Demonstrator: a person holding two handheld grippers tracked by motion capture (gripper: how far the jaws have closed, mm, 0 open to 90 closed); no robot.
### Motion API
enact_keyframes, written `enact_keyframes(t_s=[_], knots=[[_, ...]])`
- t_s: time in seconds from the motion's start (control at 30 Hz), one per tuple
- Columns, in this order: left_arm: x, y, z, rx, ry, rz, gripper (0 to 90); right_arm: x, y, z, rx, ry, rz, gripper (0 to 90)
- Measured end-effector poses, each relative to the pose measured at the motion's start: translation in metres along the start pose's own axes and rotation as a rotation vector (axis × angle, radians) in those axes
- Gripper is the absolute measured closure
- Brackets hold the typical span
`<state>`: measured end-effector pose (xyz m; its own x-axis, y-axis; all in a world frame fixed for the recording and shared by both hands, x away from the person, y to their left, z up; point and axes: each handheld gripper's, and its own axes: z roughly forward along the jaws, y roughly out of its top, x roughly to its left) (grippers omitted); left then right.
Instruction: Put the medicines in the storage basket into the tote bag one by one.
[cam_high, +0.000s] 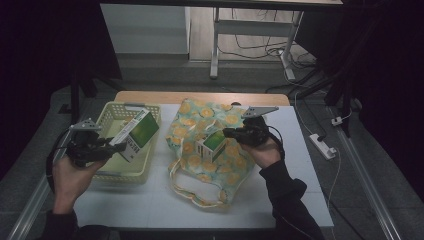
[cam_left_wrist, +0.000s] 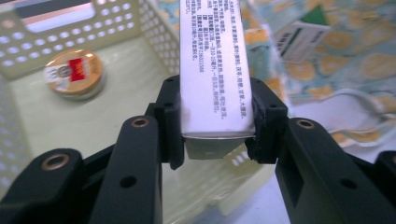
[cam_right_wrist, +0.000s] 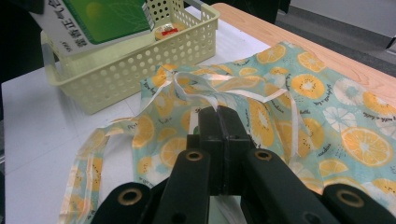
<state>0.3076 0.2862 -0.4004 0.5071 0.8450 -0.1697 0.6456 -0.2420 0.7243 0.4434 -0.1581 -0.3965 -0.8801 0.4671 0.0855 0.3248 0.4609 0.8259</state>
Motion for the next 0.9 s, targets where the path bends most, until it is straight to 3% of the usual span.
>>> enact_keyframes(t_s=[0.27,0.8,0.9], knots=[[-0.018,0.003,0.003,-0.001,-0.087,0.029,62.5,0.0,0.0,0.0,-0.003,-0.001,0.003,90.0],[-0.062,0.002,0.034,0.065,-0.197,0.117,62.5,0.0,0.0,0.0,-0.003,-0.009,0.002,90.0],[-0.07,0.002,0.042,0.085,-0.2,0.136,62.5,0.001,0.0,0.0,-0.004,-0.008,0.002,90.0]])
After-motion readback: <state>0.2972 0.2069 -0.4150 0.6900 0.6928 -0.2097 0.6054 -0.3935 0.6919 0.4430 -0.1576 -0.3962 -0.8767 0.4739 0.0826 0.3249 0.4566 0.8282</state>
